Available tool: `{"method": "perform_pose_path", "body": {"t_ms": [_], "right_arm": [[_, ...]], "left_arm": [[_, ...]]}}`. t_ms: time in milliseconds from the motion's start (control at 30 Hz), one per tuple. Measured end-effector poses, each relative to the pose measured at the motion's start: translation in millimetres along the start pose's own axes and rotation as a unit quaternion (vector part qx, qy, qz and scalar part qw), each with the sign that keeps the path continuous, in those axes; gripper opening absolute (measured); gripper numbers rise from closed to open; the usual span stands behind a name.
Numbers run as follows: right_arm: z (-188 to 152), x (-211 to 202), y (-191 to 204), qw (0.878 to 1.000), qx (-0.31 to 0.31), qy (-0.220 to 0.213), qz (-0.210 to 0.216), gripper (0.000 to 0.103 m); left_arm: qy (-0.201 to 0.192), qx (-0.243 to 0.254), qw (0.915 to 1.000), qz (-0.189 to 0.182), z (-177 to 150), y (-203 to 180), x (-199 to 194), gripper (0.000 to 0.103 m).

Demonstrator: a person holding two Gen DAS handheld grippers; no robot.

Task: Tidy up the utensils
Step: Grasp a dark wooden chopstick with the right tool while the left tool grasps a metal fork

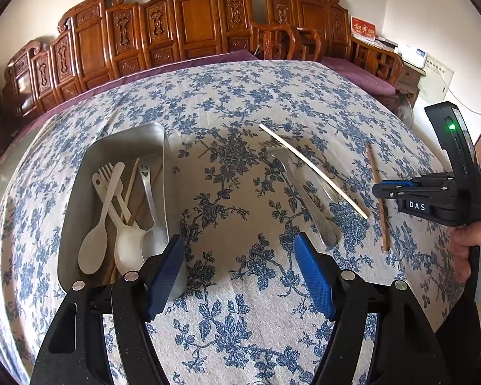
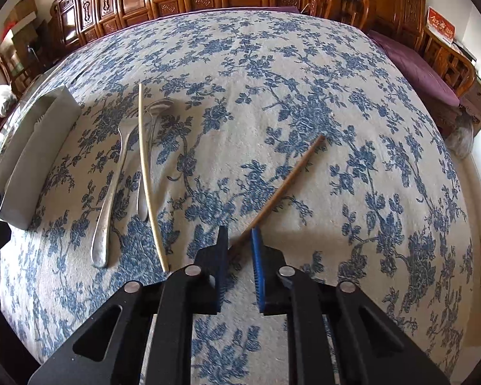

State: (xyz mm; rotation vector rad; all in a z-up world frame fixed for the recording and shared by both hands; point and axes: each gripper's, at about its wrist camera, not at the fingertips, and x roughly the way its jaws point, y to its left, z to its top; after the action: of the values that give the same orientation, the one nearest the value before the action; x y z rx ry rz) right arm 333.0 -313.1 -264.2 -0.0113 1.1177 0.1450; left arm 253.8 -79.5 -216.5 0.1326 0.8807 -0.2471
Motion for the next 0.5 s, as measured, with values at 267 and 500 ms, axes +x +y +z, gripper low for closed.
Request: {"method": "perform_pose_path", "body": {"t_ms": [267,500], "right_arm": [[-10.4,-9.0,-11.1,0.999,-0.032,-0.008,0.011,0.000],[-18.2,-15.1,-27.1,0.998,-0.010,-0.028,0.050,0.001]], "left_arm": [[0.001,0.012,0.9999,0.011,5.0,-16.1,-2.0,0.068],[0.014,0.013,0.9997,0.016,14.2,-36.3,17.1,0.068]]}}
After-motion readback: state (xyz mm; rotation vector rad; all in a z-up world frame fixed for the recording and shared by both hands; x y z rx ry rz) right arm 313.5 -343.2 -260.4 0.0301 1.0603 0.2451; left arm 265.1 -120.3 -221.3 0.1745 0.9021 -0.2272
